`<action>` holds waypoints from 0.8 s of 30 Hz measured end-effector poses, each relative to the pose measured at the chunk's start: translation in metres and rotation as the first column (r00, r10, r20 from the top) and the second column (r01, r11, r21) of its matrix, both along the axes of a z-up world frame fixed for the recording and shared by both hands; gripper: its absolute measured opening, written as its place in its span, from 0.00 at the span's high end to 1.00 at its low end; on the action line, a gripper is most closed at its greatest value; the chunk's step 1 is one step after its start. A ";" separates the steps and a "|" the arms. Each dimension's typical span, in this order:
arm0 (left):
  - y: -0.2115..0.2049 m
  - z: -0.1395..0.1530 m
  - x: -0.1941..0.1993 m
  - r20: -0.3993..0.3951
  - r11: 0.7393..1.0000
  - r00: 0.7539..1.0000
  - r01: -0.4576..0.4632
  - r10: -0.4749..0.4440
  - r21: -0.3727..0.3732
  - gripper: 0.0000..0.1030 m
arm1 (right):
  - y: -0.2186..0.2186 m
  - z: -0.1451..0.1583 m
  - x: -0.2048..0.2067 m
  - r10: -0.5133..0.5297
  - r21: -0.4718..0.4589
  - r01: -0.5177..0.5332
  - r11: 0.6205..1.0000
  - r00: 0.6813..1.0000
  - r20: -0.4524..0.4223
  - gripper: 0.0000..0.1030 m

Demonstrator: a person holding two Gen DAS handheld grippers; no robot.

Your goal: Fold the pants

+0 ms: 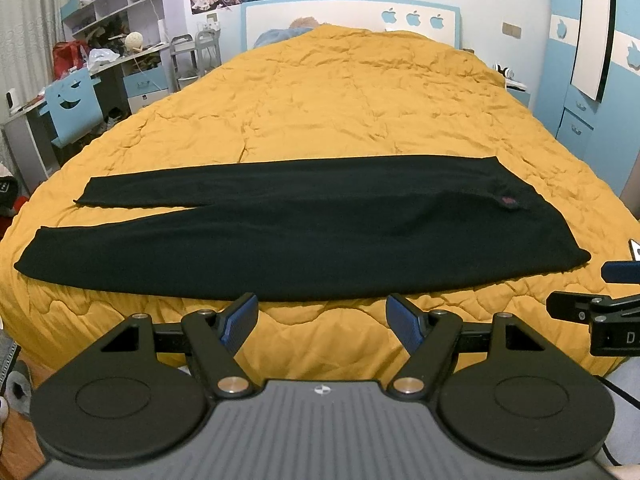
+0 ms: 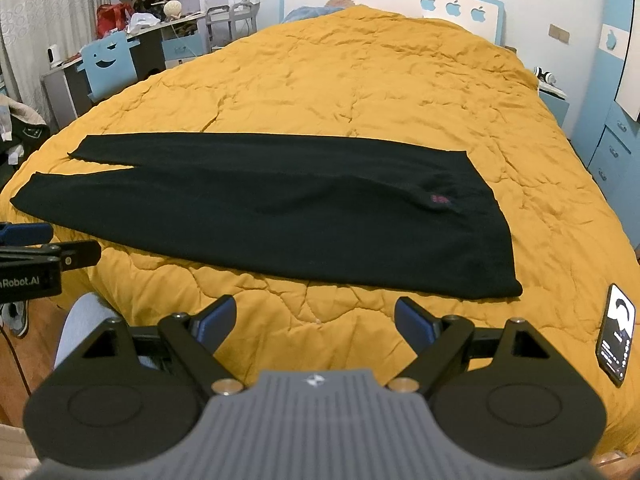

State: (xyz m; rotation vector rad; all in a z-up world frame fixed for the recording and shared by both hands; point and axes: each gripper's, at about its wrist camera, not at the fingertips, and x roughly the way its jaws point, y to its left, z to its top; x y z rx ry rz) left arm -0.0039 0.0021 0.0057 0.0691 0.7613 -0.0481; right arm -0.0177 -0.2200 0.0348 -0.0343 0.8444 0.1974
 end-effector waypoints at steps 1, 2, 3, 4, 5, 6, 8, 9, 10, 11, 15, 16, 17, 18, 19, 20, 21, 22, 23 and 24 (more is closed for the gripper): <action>0.000 0.000 0.000 0.001 1.000 1.000 0.000 0.000 -0.002 0.17 | 0.000 0.000 0.000 -0.001 0.000 0.001 1.000 1.000 0.001 0.20; 0.000 0.001 -0.001 0.001 1.000 1.000 -0.001 0.001 -0.003 0.17 | -0.001 0.000 -0.001 -0.003 0.001 0.003 1.000 1.000 0.002 0.20; 0.000 0.001 -0.001 0.001 1.000 1.000 -0.001 0.001 -0.003 0.17 | -0.001 0.001 -0.001 -0.004 0.001 0.004 1.000 1.000 0.003 0.20; 0.000 0.001 -0.001 0.002 1.000 1.000 0.000 0.000 -0.003 0.17 | -0.001 0.001 -0.002 -0.006 0.002 0.006 1.000 1.000 0.004 0.20; 0.000 0.001 -0.002 0.003 1.000 1.000 0.001 -0.001 -0.004 0.17 | -0.002 0.000 -0.002 -0.007 0.001 0.007 1.000 1.000 0.004 0.20; 0.000 0.002 -0.002 0.003 1.000 1.000 0.001 -0.001 -0.004 0.17 | -0.002 0.001 -0.002 -0.008 0.001 0.008 1.000 1.000 0.004 0.20; 0.000 0.002 -0.002 0.003 1.000 1.000 0.001 -0.001 -0.006 0.17 | -0.003 0.001 -0.003 -0.008 0.002 0.008 1.000 1.000 0.004 0.20; 0.000 0.003 -0.002 0.002 1.000 1.000 0.001 -0.001 -0.007 0.17 | -0.002 0.001 -0.003 -0.007 0.002 0.007 1.000 1.000 0.005 0.20; 0.000 0.003 -0.002 0.001 1.000 1.000 0.001 -0.001 -0.008 0.17 | -0.002 0.000 -0.002 -0.006 0.000 0.006 1.000 1.000 0.005 0.20; 0.000 0.003 -0.002 0.000 1.000 1.000 0.001 -0.001 -0.008 0.17 | -0.002 0.000 -0.003 -0.005 0.000 0.005 1.000 1.000 0.005 0.20; 0.003 0.001 0.000 -0.004 1.000 1.000 0.001 -0.001 -0.013 0.17 | -0.003 0.000 -0.002 -0.006 -0.001 0.006 1.000 1.000 0.002 0.20; 0.004 0.000 0.000 -0.005 1.000 1.000 0.000 -0.001 -0.014 0.17 | -0.003 0.000 -0.002 -0.006 -0.001 0.006 1.000 1.000 0.001 0.20; 0.004 0.000 0.001 -0.007 1.000 1.000 0.000 0.000 -0.016 0.17 | -0.003 0.000 -0.001 -0.005 -0.001 0.005 1.000 1.000 0.000 0.20; 0.005 -0.001 0.002 -0.007 1.000 1.000 0.003 -0.003 -0.016 0.17 | -0.002 -0.001 -0.001 -0.004 -0.003 0.004 1.000 1.000 -0.003 0.20; 0.005 -0.002 0.004 -0.008 1.000 1.000 0.005 -0.005 -0.014 0.17 | -0.002 -0.001 0.000 -0.001 -0.005 0.001 1.000 1.000 -0.007 0.20; 0.007 -0.004 0.006 -0.009 1.000 1.000 0.005 -0.005 -0.010 0.17 | -0.003 -0.002 0.001 0.001 -0.007 -0.001 1.000 1.000 -0.010 0.20; 0.008 -0.005 0.007 -0.007 1.000 1.000 0.005 -0.005 -0.006 0.17 | -0.003 -0.002 0.002 0.003 -0.008 -0.003 1.000 1.000 -0.009 0.20; 0.011 -0.006 0.010 -0.004 1.000 1.000 0.009 -0.009 0.000 0.17 | -0.004 -0.002 0.003 0.005 -0.008 -0.005 1.000 1.000 -0.006 0.20; 0.014 -0.006 0.012 0.001 1.000 1.000 0.014 -0.014 0.008 0.18 | -0.005 0.000 0.004 0.009 -0.008 -0.009 1.000 1.000 -0.001 0.20; 0.017 -0.007 0.013 0.010 1.000 1.000 0.022 -0.022 0.022 0.18 | -0.007 0.001 0.006 0.013 -0.007 -0.013 1.000 1.000 0.008 0.20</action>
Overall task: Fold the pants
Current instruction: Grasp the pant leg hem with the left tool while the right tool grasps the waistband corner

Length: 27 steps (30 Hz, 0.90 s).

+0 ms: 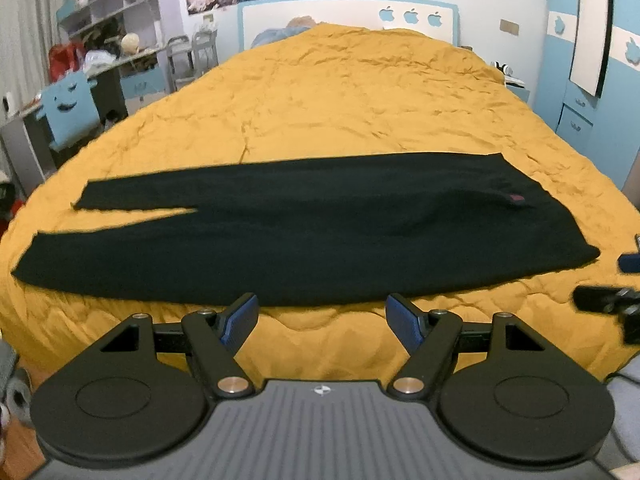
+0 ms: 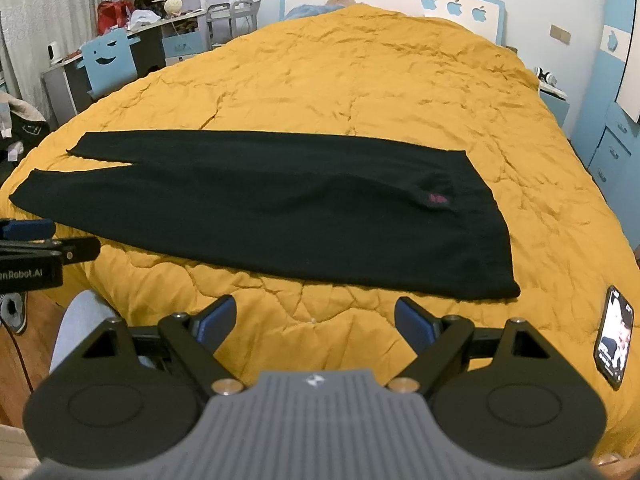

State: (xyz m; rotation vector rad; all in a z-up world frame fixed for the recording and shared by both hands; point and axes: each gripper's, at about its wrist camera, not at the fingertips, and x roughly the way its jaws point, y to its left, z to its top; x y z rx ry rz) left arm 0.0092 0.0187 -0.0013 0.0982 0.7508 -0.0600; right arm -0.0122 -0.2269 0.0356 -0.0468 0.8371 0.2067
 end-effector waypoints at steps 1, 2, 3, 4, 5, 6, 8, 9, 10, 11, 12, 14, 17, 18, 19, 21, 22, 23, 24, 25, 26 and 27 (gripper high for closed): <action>0.005 0.000 0.002 0.017 1.000 1.000 0.008 -0.008 0.022 0.21 | -0.003 0.001 0.001 0.003 -0.002 -0.003 1.000 1.000 0.013 0.20; 0.011 -0.001 0.003 0.034 0.999 0.999 0.013 -0.014 0.044 0.21 | -0.006 0.001 0.003 0.010 -0.007 -0.009 1.000 1.000 0.029 0.20; 0.016 -0.002 0.005 0.053 0.998 0.998 0.018 -0.022 0.064 0.22 | -0.009 0.002 0.005 0.024 -0.017 -0.023 1.000 0.999 0.047 0.20; 0.024 -0.003 0.007 0.080 0.996 0.996 0.033 -0.039 0.080 0.23 | -0.012 0.001 0.007 0.044 -0.029 -0.042 0.999 0.997 0.066 0.20; 0.032 -0.005 0.008 0.099 0.995 0.993 0.053 -0.061 0.089 0.27 | -0.015 0.001 0.010 0.066 -0.044 -0.062 0.997 0.995 0.081 0.20; 0.041 -0.008 0.010 0.115 0.992 0.990 0.075 -0.087 0.098 0.30 | -0.019 -0.001 0.014 0.086 -0.059 -0.081 0.995 0.992 0.092 0.20; 0.059 -0.016 0.016 0.125 0.986 0.985 0.099 -0.116 0.137 0.38 | -0.027 -0.004 0.023 0.111 -0.089 -0.102 0.991 0.988 0.106 0.21; 0.068 -0.020 0.018 0.134 0.979 0.983 0.103 -0.127 0.174 0.38 | -0.030 -0.006 0.030 0.114 -0.102 -0.103 0.989 0.988 0.102 0.21; 0.077 -0.026 0.021 0.137 0.970 0.980 0.110 -0.142 0.218 0.38 | -0.035 -0.010 0.037 0.120 -0.114 -0.109 0.987 0.988 0.095 0.25; 0.086 -0.031 0.026 0.128 0.962 0.981 0.108 -0.144 0.252 0.40 | -0.040 -0.015 0.044 0.125 -0.122 -0.114 0.986 0.988 0.086 0.31; 0.097 -0.038 0.031 0.113 0.957 0.983 0.106 -0.141 0.270 0.42 | -0.045 -0.019 0.050 0.125 -0.127 -0.115 0.985 0.989 0.072 0.34; 0.120 -0.051 0.040 0.092 0.947 0.987 0.098 -0.132 0.307 0.44 | -0.056 -0.031 0.065 0.115 -0.125 -0.111 0.986 0.993 0.031 0.39; 0.147 -0.070 0.055 0.049 0.900 0.993 0.072 -0.103 0.431 0.52 | -0.071 -0.049 0.085 0.076 -0.149 -0.079 0.986 0.997 -0.025 0.58; 0.153 -0.074 0.060 0.037 0.882 0.995 0.068 -0.096 0.466 0.52 | -0.074 -0.054 0.091 0.068 -0.160 -0.074 0.984 0.997 -0.039 0.62; 0.160 -0.079 0.065 0.020 0.865 0.996 0.069 -0.091 0.496 0.52 | -0.077 -0.058 0.096 0.065 -0.167 -0.072 0.983 0.997 -0.048 0.64; 0.172 -0.089 0.074 -0.014 0.826 0.996 0.077 -0.084 0.559 0.52 | -0.082 -0.064 0.103 0.064 -0.177 -0.074 0.981 0.996 -0.058 0.66; 0.176 -0.093 0.078 -0.035 0.810 0.996 0.083 -0.078 0.581 0.51 | -0.084 -0.066 0.107 0.068 -0.180 -0.077 0.981 0.996 -0.060 0.70; 0.181 -0.098 0.082 -0.059 0.791 0.996 0.091 -0.069 0.605 0.51 | -0.086 -0.069 0.110 0.068 -0.182 -0.079 0.980 0.996 -0.063 0.75; 0.185 -0.104 0.085 -0.084 0.777 0.995 0.097 -0.057 0.622 0.51 | -0.088 -0.071 0.111 0.063 -0.186 -0.074 0.980 0.996 -0.065 0.77; 0.189 -0.108 0.088 -0.099 0.767 0.994 0.101 -0.049 0.634 0.51 | -0.089 -0.072 0.114 0.056 -0.189 -0.068 0.980 0.996 -0.067 0.78; 0.193 -0.112 0.092 -0.112 0.750 0.993 0.108 -0.046 0.652 0.51 | -0.091 -0.074 0.113 0.048 -0.193 -0.060 0.979 0.997 -0.066 0.78; 0.197 -0.115 0.093 -0.120 0.734 0.992 0.113 -0.042 0.670 0.51 | -0.093 -0.075 0.115 0.042 -0.204 -0.055 0.978 0.997 -0.065 0.78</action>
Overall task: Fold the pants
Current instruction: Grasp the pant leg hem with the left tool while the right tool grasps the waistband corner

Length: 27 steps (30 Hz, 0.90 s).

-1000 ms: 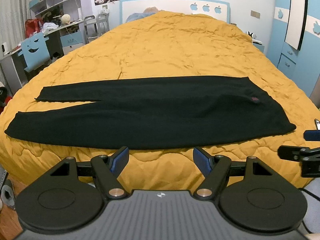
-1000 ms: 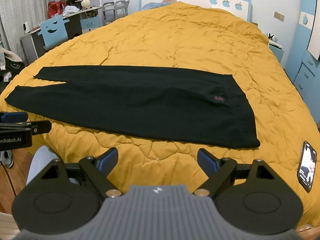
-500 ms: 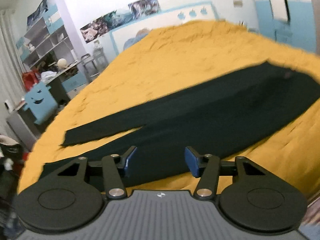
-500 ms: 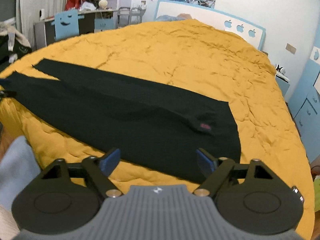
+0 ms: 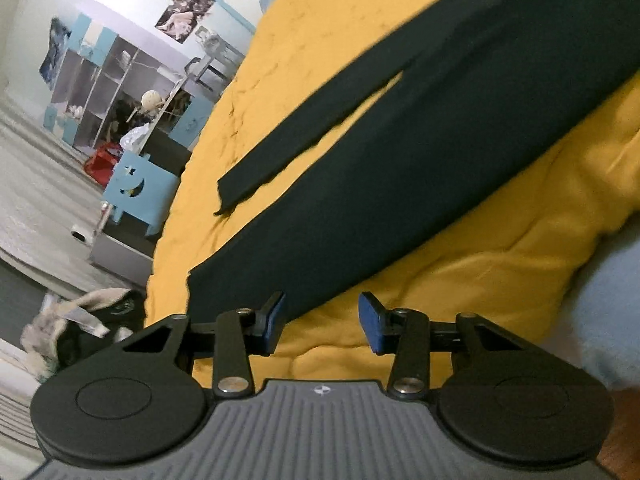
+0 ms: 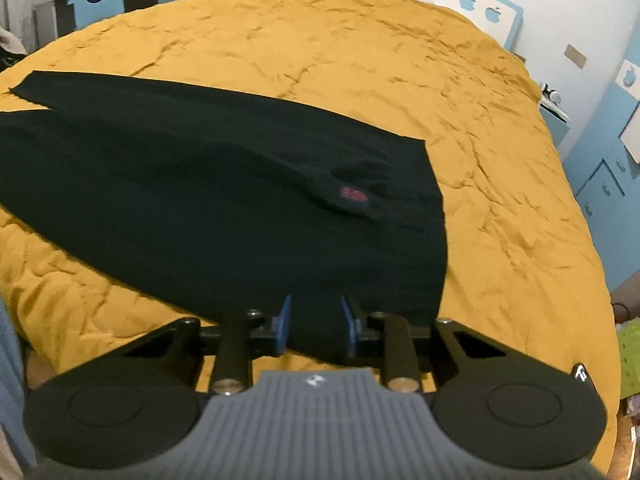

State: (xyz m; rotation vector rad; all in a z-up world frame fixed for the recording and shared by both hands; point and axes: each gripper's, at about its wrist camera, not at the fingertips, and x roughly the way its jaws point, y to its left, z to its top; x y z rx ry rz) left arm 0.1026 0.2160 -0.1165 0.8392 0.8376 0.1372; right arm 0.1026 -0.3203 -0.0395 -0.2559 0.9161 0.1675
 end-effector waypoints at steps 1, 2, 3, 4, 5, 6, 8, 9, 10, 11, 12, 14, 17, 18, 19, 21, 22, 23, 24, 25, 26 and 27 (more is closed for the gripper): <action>0.001 -0.003 0.003 -0.005 0.999 1.000 -0.004 0.005 0.035 0.51 | -0.001 -0.001 0.000 0.005 -0.012 -0.005 1.000 1.000 0.003 0.78; 0.003 -0.006 0.001 -0.010 0.998 1.000 -0.002 0.003 0.060 0.51 | -0.003 -0.001 0.000 0.014 -0.026 -0.014 1.000 1.000 0.007 0.78; 0.004 -0.008 0.001 -0.016 0.997 1.000 0.001 0.000 0.081 0.51 | -0.004 -0.002 -0.001 0.026 -0.047 -0.026 0.999 1.000 0.013 0.78; 0.006 -0.011 0.001 -0.016 0.995 1.000 -0.003 0.005 0.103 0.51 | -0.005 -0.002 -0.002 0.036 -0.066 -0.035 0.997 0.999 0.016 0.78; 0.006 -0.013 0.004 -0.009 0.993 1.000 -0.014 0.015 0.120 0.52 | -0.006 -0.003 -0.003 0.053 -0.083 -0.052 0.995 0.998 0.014 0.78; 0.006 -0.013 0.006 -0.001 0.993 1.000 -0.020 0.020 0.113 0.52 | -0.006 -0.004 -0.004 0.074 -0.096 -0.073 0.993 0.997 0.006 0.78; 0.005 -0.013 0.008 0.006 0.995 1.000 -0.025 0.024 0.100 0.61 | -0.007 -0.008 -0.007 0.118 -0.128 -0.118 0.985 0.993 -0.009 0.78; 0.004 -0.016 0.010 0.005 0.993 1.000 -0.029 0.028 0.116 0.67 | -0.008 -0.010 -0.010 0.151 -0.150 -0.151 0.977 0.988 -0.014 0.78; 0.001 -0.018 0.012 0.006 0.990 1.000 -0.026 0.026 0.139 0.78 | -0.008 -0.012 -0.012 0.186 -0.173 -0.186 0.967 0.982 -0.017 0.79; 0.002 -0.020 0.014 0.009 0.988 1.000 -0.029 0.028 0.153 0.87 | -0.009 -0.013 -0.015 0.215 -0.194 -0.215 0.957 0.976 -0.022 0.79; 0.002 -0.020 0.017 0.013 0.988 0.999 -0.039 0.037 0.152 0.90 | -0.011 -0.015 -0.017 0.238 -0.214 -0.239 0.947 0.971 -0.031 0.79; 0.004 -0.014 0.020 0.037 0.991 0.997 -0.072 0.069 0.109 0.96 | -0.014 -0.016 -0.023 0.264 -0.232 -0.265 0.936 0.964 -0.039 0.79; 0.006 0.000 0.024 0.077 0.991 0.989 -0.131 0.127 0.040 0.97 | -0.016 -0.018 -0.031 0.311 -0.242 -0.313 0.918 0.949 -0.047 0.78; 0.006 0.004 0.027 0.081 0.989 0.987 -0.145 0.142 0.032 0.97 | -0.013 -0.018 -0.034 0.332 -0.253 -0.333 0.908 0.942 -0.048 0.78; 0.005 0.007 0.029 0.084 0.988 0.985 -0.152 0.149 0.034 0.98 | -0.012 -0.021 -0.037 0.356 -0.268 -0.355 0.895 0.933 -0.049 0.78; 0.003 0.011 0.033 0.087 0.985 0.983 -0.167 0.162 0.044 0.98 | -0.007 -0.027 -0.041 0.391 -0.296 -0.388 0.873 0.919 -0.052 0.77; 0.002 0.013 0.035 0.086 0.984 0.982 -0.175 0.171 0.044 0.98 | -0.004 -0.031 -0.043 0.416 -0.314 -0.411 0.856 0.908 -0.056 0.76; 0.001 0.015 0.036 0.088 0.982 0.980 -0.185 0.181 0.040 0.98 | -0.002 -0.035 -0.044 0.435 -0.337 -0.427 0.839 0.899 -0.058 0.76; 0.001 0.017 0.038 0.090 0.980 0.977 -0.197 0.193 0.032 0.98 | 0.000 -0.041 -0.045 0.450 -0.368 -0.439 0.820 0.891 -0.059 0.76; 0.001 0.019 0.038 0.093 0.978 0.975 -0.207 0.204 0.025 0.98 | 0.001 -0.047 -0.047 0.469 -0.403 -0.448 0.798 0.882 -0.053 0.76; 0.000 0.020 0.039 0.097 0.976 0.972 -0.217 0.214 0.018 0.98 | 0.003 -0.052 -0.049 0.482 -0.427 -0.452 0.783 0.875 -0.043 0.77; 0.001 0.022 0.041 0.099 0.974 0.969 -0.228 0.226 0.009 0.98 | 0.003 -0.054 -0.050 0.489 -0.445 -0.449 0.775 0.872 -0.027 0.79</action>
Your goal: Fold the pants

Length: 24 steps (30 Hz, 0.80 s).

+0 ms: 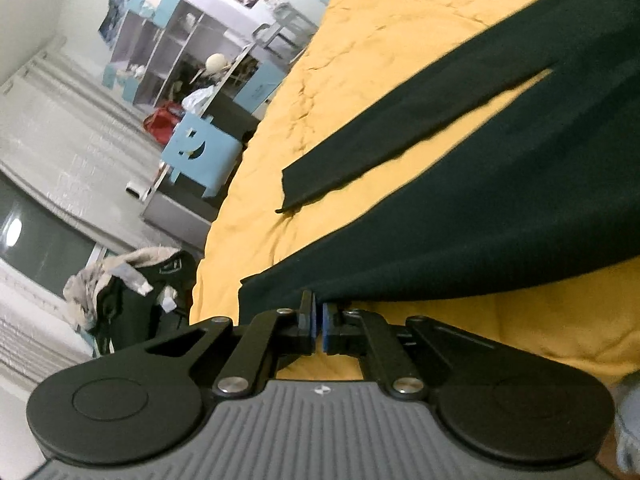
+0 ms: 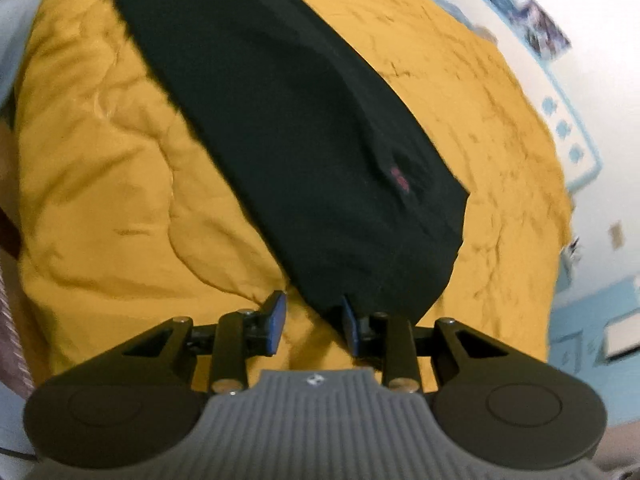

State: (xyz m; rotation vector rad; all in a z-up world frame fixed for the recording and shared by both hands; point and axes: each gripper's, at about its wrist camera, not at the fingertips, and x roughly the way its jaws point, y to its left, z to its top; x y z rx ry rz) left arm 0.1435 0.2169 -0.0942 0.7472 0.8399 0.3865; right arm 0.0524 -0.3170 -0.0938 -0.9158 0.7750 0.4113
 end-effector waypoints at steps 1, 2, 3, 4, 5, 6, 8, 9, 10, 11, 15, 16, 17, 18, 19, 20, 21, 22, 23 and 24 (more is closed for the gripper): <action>0.001 0.003 0.001 0.004 1.000 1.000 -0.014 0.014 -0.011 0.98 | 0.000 -0.001 0.000 0.000 0.001 0.000 1.000 1.000 0.022 0.95; 0.000 0.005 0.003 0.008 0.999 1.000 -0.025 0.025 -0.020 0.98 | -0.001 0.002 0.000 -0.009 0.009 0.009 1.000 0.999 0.034 1.00; 0.000 0.008 0.005 0.013 0.999 0.999 -0.038 0.038 -0.028 0.98 | -0.002 0.006 0.000 -0.022 0.031 0.021 0.999 0.999 0.047 1.00; -0.001 0.011 0.007 0.018 0.998 0.998 -0.051 0.052 -0.032 0.98 | -0.004 0.013 0.000 -0.033 0.058 0.029 0.998 0.998 0.062 1.00; -0.001 0.016 0.009 0.026 0.997 0.997 -0.067 0.068 -0.040 0.98 | -0.006 0.021 0.002 -0.045 0.081 0.038 0.996 0.996 0.081 1.00; -0.001 0.021 0.012 0.034 0.995 0.996 -0.081 0.083 -0.054 0.98 | -0.008 0.028 0.004 -0.057 0.099 0.047 0.994 0.993 0.099 1.00; -0.002 0.032 0.020 0.057 0.992 0.992 -0.105 0.109 -0.076 0.98 | -0.012 0.045 0.012 -0.083 0.140 0.065 0.988 0.988 0.127 1.00; -0.002 0.039 0.026 0.069 0.989 0.990 -0.117 0.123 -0.086 0.98 | -0.014 0.052 0.018 -0.097 0.165 0.075 0.983 0.986 0.133 1.00; -0.003 0.044 0.031 0.076 0.988 0.988 -0.129 0.136 -0.088 0.98 | -0.017 0.061 0.026 -0.114 0.193 0.087 0.977 0.984 0.136 1.00; -0.004 0.049 0.039 0.082 0.986 0.986 -0.140 0.147 -0.087 0.98 | -0.019 0.068 0.033 -0.126 0.212 0.094 0.973 0.982 0.142 1.00; -0.008 0.065 0.075 0.094 0.981 0.979 -0.172 0.181 -0.089 0.98 | -0.023 0.093 0.077 -0.169 0.258 0.123 0.958 0.972 0.164 1.00; -0.008 0.066 0.084 0.094 0.979 0.977 -0.182 0.190 -0.090 0.98 | -0.022 0.098 0.089 -0.177 0.267 0.130 0.955 0.971 0.161 1.00; -0.008 0.068 0.096 0.094 0.978 0.976 -0.189 0.197 -0.090 0.98 | -0.023 0.101 0.104 -0.187 0.279 0.139 0.950 0.971 0.152 1.00; -0.008 0.069 0.106 0.093 0.978 0.976 -0.190 0.198 -0.089 0.98 | -0.024 0.104 0.119 -0.193 0.289 0.146 0.946 0.971 0.143 1.00; -0.006 0.069 0.115 0.093 0.978 0.976 -0.190 0.198 -0.087 0.98 | -0.025 0.105 0.136 -0.199 0.299 0.152 0.942 0.971 0.133 1.00; -0.004 0.069 0.128 0.088 0.976 0.974 -0.200 0.207 -0.084 0.98 | -0.025 0.105 0.151 -0.202 0.306 0.157 0.939 0.971 0.124 1.00; -0.002 0.069 0.139 0.083 0.975 0.973 -0.206 0.213 -0.087 0.98 | -0.026 0.104 0.170 -0.210 0.313 0.166 0.935 0.971 0.113 1.00; 0.000 0.068 0.148 0.080 0.975 0.974 -0.206 0.213 -0.088 0.98 | -0.026 0.101 0.188 -0.213 0.314 0.172 0.934 0.972 0.101 1.00; -0.001 0.065 0.159 0.075 0.976 0.975 -0.204 0.210 -0.077 0.98 | -0.025 0.098 0.202 -0.215 0.310 0.176 0.934 0.972 0.093 1.00; -0.001 0.062 0.170 0.063 0.978 0.977 -0.200 0.204 -0.060 0.98 | -0.023 0.094 0.218 -0.216 0.304 0.181 0.935 0.973 0.083 1.00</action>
